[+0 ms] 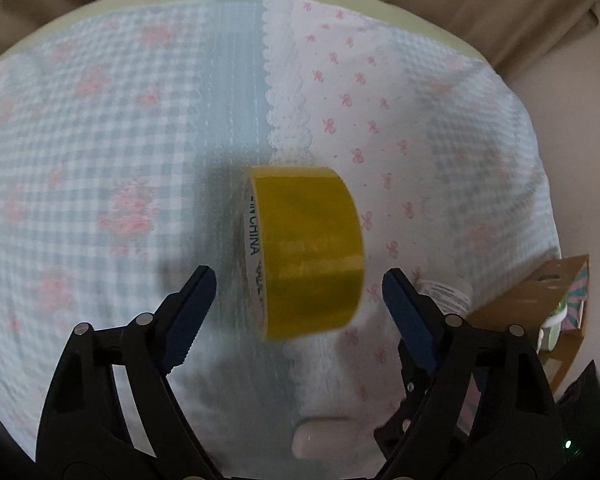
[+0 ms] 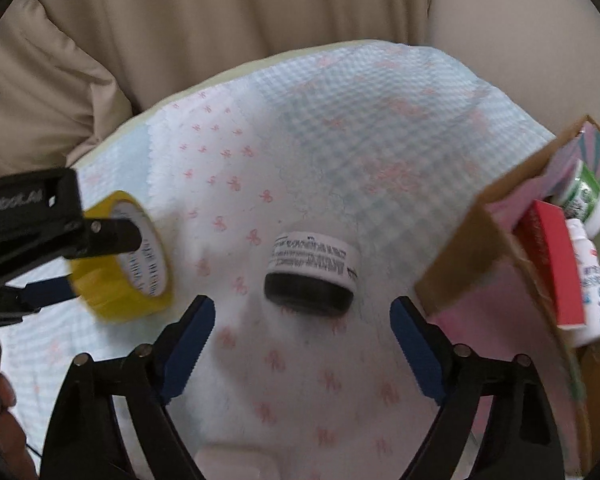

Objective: Organize rigid objects
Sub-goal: 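Grasp the yellow tape roll with the left gripper while the right grasps the black-lid jar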

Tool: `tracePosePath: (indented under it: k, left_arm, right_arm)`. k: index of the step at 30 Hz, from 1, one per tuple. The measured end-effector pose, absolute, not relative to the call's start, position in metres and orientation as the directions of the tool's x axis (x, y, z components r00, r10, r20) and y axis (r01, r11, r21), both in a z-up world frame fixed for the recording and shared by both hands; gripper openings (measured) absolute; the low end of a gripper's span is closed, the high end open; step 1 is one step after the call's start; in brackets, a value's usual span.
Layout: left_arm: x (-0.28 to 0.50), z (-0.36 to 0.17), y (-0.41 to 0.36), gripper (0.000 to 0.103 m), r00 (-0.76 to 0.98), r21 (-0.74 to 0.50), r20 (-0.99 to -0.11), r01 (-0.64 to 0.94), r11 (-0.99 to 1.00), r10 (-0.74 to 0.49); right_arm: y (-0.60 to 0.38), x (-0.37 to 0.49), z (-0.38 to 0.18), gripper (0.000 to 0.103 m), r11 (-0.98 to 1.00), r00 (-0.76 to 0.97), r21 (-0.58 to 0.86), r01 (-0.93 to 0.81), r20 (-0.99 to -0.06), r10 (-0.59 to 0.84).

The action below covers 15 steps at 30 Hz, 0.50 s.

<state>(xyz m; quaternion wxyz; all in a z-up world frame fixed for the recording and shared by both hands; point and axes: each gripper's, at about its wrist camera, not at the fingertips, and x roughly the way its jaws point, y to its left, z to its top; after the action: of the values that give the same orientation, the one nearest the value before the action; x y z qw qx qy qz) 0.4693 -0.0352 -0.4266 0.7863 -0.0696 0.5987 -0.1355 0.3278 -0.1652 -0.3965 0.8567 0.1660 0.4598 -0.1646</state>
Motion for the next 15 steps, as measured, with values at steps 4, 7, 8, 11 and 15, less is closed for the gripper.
tracePosePath:
  k: [4, 7, 8, 11, 15]
  left_arm:
    - [0.477, -0.438, -0.041, 0.071, 0.247, -0.268, -0.924, 0.128, 0.955, -0.292]
    - [0.481, -0.445, -0.043, 0.046, 0.237, -0.27, -0.926, 0.124, 0.955, -0.292]
    - [0.482, -0.446, -0.043, 0.041, 0.235, -0.278, -0.924, 0.125, 0.952, -0.301]
    - [0.481, -0.445, -0.042, 0.038, 0.252, -0.282, -0.917, 0.139, 0.949, -0.309]
    - [0.479, -0.442, -0.04, 0.038, 0.272, -0.285, -0.909, 0.147, 0.947, -0.315]
  right_arm:
    - [-0.169, 0.342, -0.407, 0.077, 0.888, 0.523, 0.125, 0.443, -0.84, -0.142]
    - [-0.17, 0.35, -0.412, 0.068, 0.886, 0.499, 0.096, 0.454, -0.851, -0.164]
    - [-0.172, 0.352, -0.415, 0.061, 0.885, 0.491, 0.096, 0.455, -0.856, -0.161]
    - [-0.177, 0.352, -0.418, 0.054, 0.882, 0.478, 0.094, 0.462, -0.864, -0.158]
    - [-0.177, 0.353, -0.419, 0.053, 0.889, 0.477, 0.098, 0.447, -0.867, -0.145]
